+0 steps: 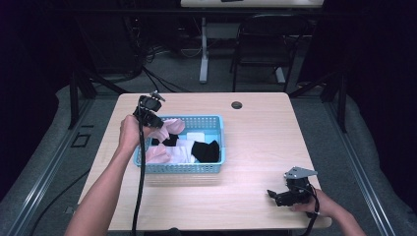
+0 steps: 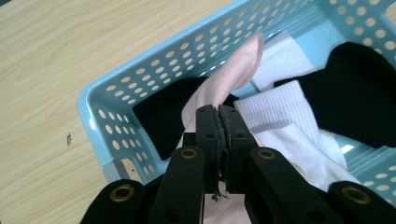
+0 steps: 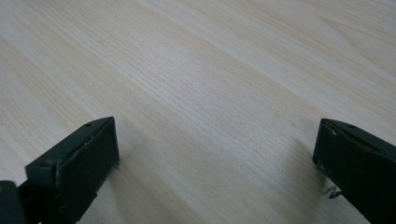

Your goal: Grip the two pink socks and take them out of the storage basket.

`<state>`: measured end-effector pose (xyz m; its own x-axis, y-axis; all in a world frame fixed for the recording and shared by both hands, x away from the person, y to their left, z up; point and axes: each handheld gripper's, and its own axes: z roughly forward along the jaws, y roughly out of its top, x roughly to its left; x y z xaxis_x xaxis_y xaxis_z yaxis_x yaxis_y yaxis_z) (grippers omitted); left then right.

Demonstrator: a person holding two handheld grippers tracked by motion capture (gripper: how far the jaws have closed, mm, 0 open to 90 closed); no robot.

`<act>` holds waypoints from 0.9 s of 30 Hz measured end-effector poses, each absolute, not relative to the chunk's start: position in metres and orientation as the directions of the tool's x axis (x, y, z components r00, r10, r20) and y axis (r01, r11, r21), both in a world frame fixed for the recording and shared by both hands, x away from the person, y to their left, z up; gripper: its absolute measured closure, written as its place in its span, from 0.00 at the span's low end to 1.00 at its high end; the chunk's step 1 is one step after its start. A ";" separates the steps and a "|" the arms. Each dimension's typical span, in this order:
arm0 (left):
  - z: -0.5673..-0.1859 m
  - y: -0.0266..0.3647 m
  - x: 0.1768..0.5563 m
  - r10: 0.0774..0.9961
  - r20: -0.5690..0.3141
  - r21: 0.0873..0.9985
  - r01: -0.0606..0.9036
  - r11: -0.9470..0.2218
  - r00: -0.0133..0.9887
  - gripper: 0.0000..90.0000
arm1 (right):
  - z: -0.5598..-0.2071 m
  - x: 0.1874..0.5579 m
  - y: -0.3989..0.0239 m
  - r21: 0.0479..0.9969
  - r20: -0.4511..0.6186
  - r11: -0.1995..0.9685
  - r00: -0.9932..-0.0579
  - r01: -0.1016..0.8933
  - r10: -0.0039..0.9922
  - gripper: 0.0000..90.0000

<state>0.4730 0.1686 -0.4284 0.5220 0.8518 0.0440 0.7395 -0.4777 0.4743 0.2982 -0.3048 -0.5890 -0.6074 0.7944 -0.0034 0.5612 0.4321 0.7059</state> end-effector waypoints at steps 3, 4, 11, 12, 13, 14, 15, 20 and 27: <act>-0.423 0.169 0.471 0.848 0.039 0.476 0.736 -0.481 0.529 0.97 | -0.589 0.298 -0.305 0.706 -0.002 0.431 -0.608 0.561 0.794 0.00; -0.422 0.170 0.470 0.845 0.040 0.476 0.734 -0.485 0.533 0.97 | -0.589 0.298 -0.305 0.706 -0.003 0.432 -0.607 0.561 0.794 0.00; -0.408 0.171 0.466 0.838 0.033 0.492 0.721 -0.488 0.544 0.97 | -0.589 0.298 -0.305 0.705 -0.002 0.432 -0.608 0.562 0.794 0.00; -0.406 0.172 0.465 0.837 0.035 0.495 0.718 -0.489 0.546 0.97 | -0.589 0.298 -0.305 0.706 -0.002 0.432 -0.608 0.562 0.794 0.00; -0.404 0.172 0.465 0.836 0.030 0.497 0.717 -0.489 0.549 0.97 | -0.589 0.298 -0.305 0.705 -0.001 0.432 -0.608 0.562 0.794 0.00; -0.402 0.173 0.464 0.835 0.028 0.500 0.716 -0.487 0.549 0.97 | -0.589 0.298 -0.305 0.704 -0.003 0.434 -0.609 0.562 0.793 0.00; -0.400 0.173 0.463 0.835 0.026 0.503 0.714 -0.486 0.550 0.97 | -0.589 0.298 -0.305 0.702 -0.006 0.436 -0.609 0.563 0.793 0.00; -0.391 0.175 0.461 0.833 0.022 0.509 0.711 -0.486 0.553 0.97 | -0.589 0.299 -0.305 0.700 -0.007 0.440 -0.610 0.563 0.793 0.00; -0.379 0.184 0.458 0.836 0.021 0.517 0.710 -0.478 0.548 0.97 | -0.589 0.299 -0.305 0.701 -0.007 0.438 -0.609 0.563 0.793 0.00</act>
